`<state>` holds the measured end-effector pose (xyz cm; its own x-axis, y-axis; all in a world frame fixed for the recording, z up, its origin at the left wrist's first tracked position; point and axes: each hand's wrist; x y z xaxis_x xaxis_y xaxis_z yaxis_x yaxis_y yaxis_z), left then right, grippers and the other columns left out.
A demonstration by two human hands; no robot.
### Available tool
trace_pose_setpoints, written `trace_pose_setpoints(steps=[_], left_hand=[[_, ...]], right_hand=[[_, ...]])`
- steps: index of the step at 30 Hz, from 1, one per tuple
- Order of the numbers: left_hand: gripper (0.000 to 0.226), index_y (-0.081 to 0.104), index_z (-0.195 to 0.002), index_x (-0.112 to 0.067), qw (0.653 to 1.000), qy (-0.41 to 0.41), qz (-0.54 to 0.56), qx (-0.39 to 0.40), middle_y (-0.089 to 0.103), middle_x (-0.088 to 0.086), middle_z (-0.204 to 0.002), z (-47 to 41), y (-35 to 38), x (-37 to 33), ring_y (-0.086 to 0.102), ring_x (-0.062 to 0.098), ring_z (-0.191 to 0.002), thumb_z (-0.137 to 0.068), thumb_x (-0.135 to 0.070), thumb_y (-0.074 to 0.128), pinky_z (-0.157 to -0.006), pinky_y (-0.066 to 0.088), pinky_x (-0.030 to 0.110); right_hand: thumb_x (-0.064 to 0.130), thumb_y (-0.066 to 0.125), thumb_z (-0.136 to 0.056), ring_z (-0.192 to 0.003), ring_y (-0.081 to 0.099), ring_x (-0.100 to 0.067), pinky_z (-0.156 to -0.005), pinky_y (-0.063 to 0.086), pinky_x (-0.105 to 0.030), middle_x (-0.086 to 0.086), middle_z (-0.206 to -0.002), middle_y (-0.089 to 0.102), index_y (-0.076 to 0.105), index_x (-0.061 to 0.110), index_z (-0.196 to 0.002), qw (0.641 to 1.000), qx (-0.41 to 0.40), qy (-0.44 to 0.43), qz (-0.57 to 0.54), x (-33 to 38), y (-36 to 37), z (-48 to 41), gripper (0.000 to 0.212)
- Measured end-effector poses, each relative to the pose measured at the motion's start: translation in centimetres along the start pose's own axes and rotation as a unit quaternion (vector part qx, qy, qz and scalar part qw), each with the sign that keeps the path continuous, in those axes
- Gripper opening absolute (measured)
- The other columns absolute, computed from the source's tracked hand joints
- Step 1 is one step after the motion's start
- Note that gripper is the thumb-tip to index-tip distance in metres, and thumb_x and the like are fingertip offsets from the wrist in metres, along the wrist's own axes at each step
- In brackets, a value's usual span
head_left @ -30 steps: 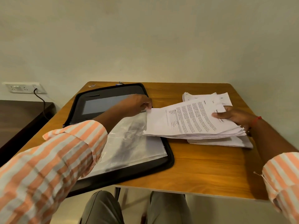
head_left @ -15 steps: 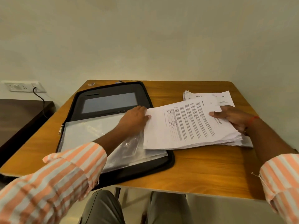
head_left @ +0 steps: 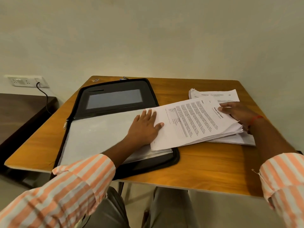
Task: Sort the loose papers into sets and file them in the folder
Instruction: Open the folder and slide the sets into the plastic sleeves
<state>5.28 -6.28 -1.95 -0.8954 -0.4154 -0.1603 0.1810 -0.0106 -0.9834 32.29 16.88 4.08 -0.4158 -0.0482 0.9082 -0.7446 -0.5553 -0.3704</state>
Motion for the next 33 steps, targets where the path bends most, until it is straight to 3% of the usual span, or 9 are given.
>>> trace_pose_setpoints(steps=[4,6,9,13,19,23,27,33], left_hand=[[0.081,-0.006,-0.161,-0.021,1.000,-0.007,0.006,-0.003,-0.011,0.000,-0.169,0.6,0.3,-0.6,-0.011,0.022,-0.156,-0.098,-0.070,0.008,-0.127,-0.002,0.047],[0.082,-0.005,-0.161,-0.021,1.000,-0.004,0.010,-0.009,-0.010,0.001,-0.169,0.7,0.3,-0.8,-0.010,0.022,-0.156,-0.098,-0.070,0.008,-0.127,-0.002,0.047],[0.081,-0.004,-0.162,-0.020,1.000,0.002,0.022,-0.008,-0.008,0.000,-0.169,0.8,0.2,-0.9,-0.009,0.022,-0.156,-0.099,-0.070,0.010,-0.127,-0.003,0.045],[0.074,0.001,-0.162,-0.021,0.999,0.003,0.026,-0.036,-0.005,0.000,-0.170,1.2,0.0,0.1,-0.007,0.022,-0.156,-0.103,-0.064,0.010,-0.126,-0.004,0.043],[0.068,0.000,-0.162,-0.023,0.999,-0.007,0.003,-0.033,-0.007,0.002,-0.170,2.1,0.6,1.2,-0.009,0.023,-0.156,-0.105,-0.058,0.010,-0.126,-0.005,0.044],[0.068,0.001,-0.162,-0.020,0.999,-0.007,0.007,-0.032,-0.006,0.003,-0.170,2.2,0.3,0.7,-0.007,0.023,-0.156,-0.106,-0.056,0.011,-0.126,-0.003,0.043],[0.067,0.000,-0.162,-0.019,0.999,-0.009,0.024,-0.034,-0.005,0.003,-0.170,2.3,0.2,0.9,-0.007,0.023,-0.156,-0.106,-0.055,0.012,-0.125,-0.004,0.041],[0.067,0.004,-0.162,-0.017,0.997,-0.007,0.051,-0.052,0.000,0.004,-0.170,2.7,0.3,0.9,-0.004,0.022,-0.156,-0.107,-0.054,0.012,-0.125,-0.001,0.039]], right_hand=[[0.009,0.062,-0.097,-0.084,0.066,-0.020,-0.074,0.051,-0.030,-0.012,-0.110,0.071,0.070,0.005,-0.109,0.991,-0.031,-0.033,0.123,-0.2,3.0,-0.1,0.015],[0.010,0.061,-0.096,-0.081,0.063,-0.015,-0.070,0.048,-0.026,-0.008,-0.107,0.070,0.070,0.005,-0.110,0.990,-0.033,-0.058,0.122,0.4,5.6,0.1,0.017],[0.015,0.064,-0.095,-0.094,0.067,-0.026,-0.084,0.052,-0.039,-0.010,-0.109,0.072,0.071,0.008,-0.107,0.989,-0.015,-0.078,0.125,0.9,8.7,0.1,0.015],[0.022,0.073,-0.085,-0.101,0.067,-0.024,-0.096,0.053,-0.046,-0.001,-0.106,0.073,0.076,0.021,-0.099,0.994,-0.056,-0.048,0.085,0.2,8.5,0.2,0.014],[0.012,0.074,-0.084,-0.099,0.067,-0.021,-0.095,0.054,-0.041,0.001,-0.100,0.074,0.078,0.025,-0.088,0.990,-0.093,-0.057,0.092,1.2,10.5,1.6,0.014],[0.012,0.072,-0.085,-0.092,0.066,-0.015,-0.084,0.052,-0.029,0.008,-0.091,0.071,0.076,0.026,-0.086,0.990,-0.047,-0.082,0.104,2.9,15.5,2.3,0.015],[0.014,0.070,-0.089,-0.089,0.068,-0.017,-0.085,0.058,-0.035,0.005,-0.094,0.072,0.075,0.028,-0.083,0.990,-0.014,-0.091,0.104,3.5,18.6,2.6,0.016],[0.015,0.070,-0.090,-0.094,0.067,-0.018,-0.084,0.059,-0.033,0.003,-0.098,0.073,0.077,0.024,-0.090,0.994,-0.009,-0.071,0.077,3.4,19.8,2.8,0.012]])
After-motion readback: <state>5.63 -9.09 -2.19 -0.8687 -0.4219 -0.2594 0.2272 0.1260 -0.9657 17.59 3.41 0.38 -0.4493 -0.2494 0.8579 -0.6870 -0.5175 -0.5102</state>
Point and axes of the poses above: each hand's wrist, its own z-axis away from the middle knuckle, its own y-axis out of the palm, x = y × z
